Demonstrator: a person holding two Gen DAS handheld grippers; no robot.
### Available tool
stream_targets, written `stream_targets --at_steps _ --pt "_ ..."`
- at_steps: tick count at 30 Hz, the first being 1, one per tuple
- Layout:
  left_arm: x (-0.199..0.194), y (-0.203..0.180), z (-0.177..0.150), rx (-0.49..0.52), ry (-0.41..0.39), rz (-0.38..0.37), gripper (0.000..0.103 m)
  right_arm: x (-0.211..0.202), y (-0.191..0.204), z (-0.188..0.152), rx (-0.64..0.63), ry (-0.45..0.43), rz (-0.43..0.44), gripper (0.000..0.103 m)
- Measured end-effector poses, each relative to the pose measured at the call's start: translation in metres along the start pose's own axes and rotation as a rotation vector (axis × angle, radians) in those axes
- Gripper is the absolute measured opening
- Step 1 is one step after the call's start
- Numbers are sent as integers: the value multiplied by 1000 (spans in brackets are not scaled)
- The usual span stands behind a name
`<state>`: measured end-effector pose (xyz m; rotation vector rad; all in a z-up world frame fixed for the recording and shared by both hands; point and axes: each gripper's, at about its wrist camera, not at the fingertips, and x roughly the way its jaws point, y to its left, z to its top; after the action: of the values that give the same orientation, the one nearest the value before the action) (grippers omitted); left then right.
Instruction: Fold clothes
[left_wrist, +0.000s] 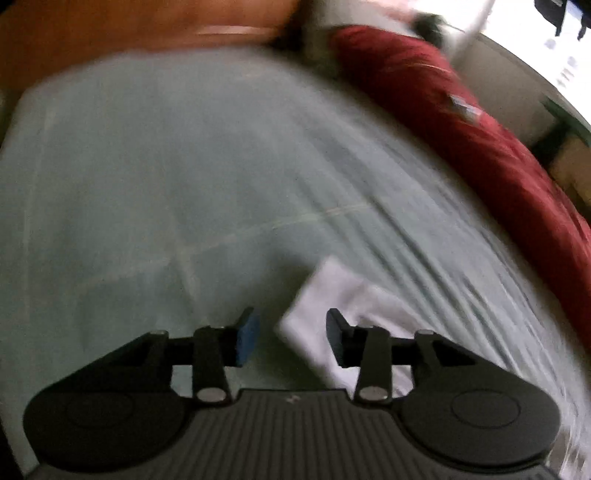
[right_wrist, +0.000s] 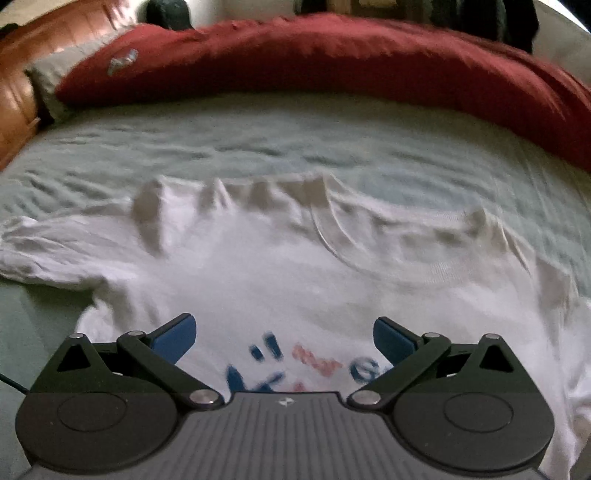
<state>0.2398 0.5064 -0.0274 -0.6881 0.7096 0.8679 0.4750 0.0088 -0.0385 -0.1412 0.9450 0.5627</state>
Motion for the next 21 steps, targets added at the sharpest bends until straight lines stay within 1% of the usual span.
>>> stream_targets --at_steps 1,2,4,6,7,9,10,11,13,14,16,17,19,21 --pt "-5 -14 0 53 -1 -29 50 0 4 5 -2 -18 36 103" --pt "-10 -28 -1 107 -2 -58 53 1 8 10 -3 -36 73 103" --pt "-2 -64 -11 213 66 -154 60 3 17 19 -8 -68 152 103" --pt "6 -100 -22 320 138 -251 62 13 33 32 -34 -75 253 103" --pt "13 -114 -29 366 154 -262 62 21 42 38 -56 -71 291 103" --pt "26 -141 -43 458 181 -277 62 35 59 50 -102 -64 366 103" --pt "31 -149 -50 495 187 -260 62 43 68 56 -124 -56 394 103" --pt "27 -150 -61 521 186 -250 62 50 76 61 -146 -39 402 103" --pt "30 -147 -62 542 178 -237 63 62 89 69 -180 -15 422 103" --pt "34 -146 -61 549 172 -225 64 67 95 72 -194 -6 427 103" --pt "40 -143 -58 564 159 -200 72 77 105 75 -213 4 411 103" --pt "44 -141 -57 572 153 -188 72 83 109 76 -220 13 400 103" --pt "49 -135 -56 560 151 -190 73 101 113 77 -212 38 385 103" --pt "58 -138 -53 558 141 -185 73 122 117 79 -204 51 361 103"
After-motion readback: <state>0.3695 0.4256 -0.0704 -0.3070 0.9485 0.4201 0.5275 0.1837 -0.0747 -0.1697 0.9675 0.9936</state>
